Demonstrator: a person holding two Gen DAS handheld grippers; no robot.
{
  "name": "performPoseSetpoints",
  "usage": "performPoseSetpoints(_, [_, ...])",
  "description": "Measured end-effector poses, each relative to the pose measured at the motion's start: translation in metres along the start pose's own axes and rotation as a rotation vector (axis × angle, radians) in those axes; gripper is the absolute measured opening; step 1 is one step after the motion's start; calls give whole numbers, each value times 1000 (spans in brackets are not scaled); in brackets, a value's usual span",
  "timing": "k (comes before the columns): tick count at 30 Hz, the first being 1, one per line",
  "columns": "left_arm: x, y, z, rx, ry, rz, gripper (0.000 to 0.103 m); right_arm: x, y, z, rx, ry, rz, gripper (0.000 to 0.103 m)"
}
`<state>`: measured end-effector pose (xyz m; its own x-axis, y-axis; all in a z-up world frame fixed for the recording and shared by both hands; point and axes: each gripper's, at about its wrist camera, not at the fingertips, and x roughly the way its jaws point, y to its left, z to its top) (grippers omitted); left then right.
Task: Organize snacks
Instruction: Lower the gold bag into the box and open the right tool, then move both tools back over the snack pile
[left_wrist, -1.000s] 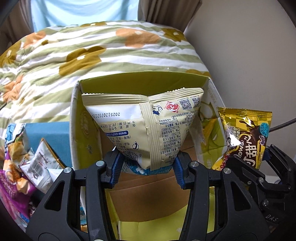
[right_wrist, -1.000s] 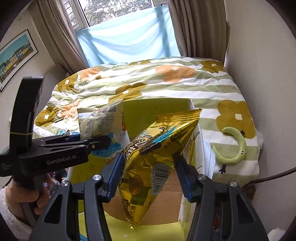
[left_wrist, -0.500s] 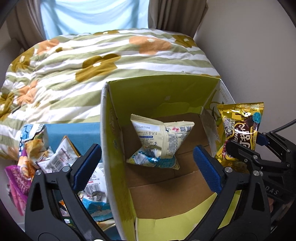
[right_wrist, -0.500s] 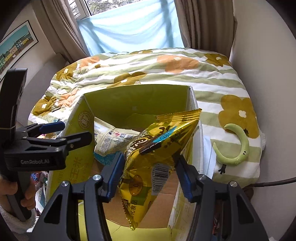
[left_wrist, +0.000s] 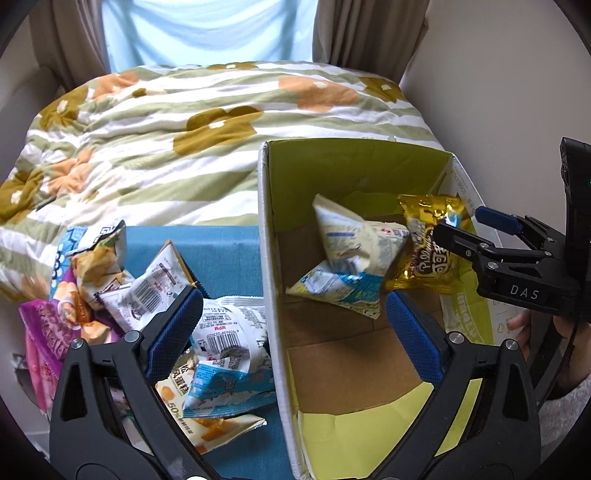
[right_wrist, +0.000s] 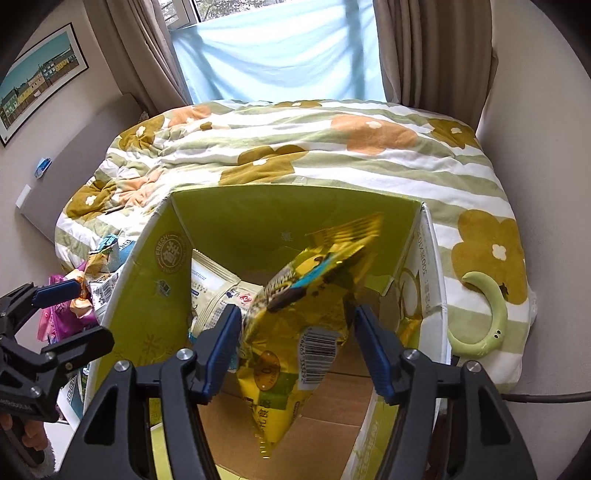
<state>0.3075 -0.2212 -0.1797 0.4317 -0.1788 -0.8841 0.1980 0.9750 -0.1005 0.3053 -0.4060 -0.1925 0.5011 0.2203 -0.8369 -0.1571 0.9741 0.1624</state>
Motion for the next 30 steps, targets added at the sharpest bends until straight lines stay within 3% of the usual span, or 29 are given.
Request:
performPoseSetpoints(1, [-1, 0, -2, -1, 0, -3, 99, 0, -1, -1, -3, -7, -9, 89])
performPoseSetpoints(2, [-2, 0, -5, -3, 0, -6, 99, -1, -1, -3, -5, -12, -17, 98])
performPoseSetpoints(10, [-23, -6, -21, 4, -31, -8, 99, -27, 0, -24, 20, 3, -20, 98])
performPoseSetpoints(19, [-79, -6, -34, -25, -124, 13, 99, -80, 17, -35, 12, -91, -13, 98])
performPoseSetpoints(30, [-151, 49, -70, -85, -224, 88, 99, -128, 65, -46, -37, -187, 53, 99])
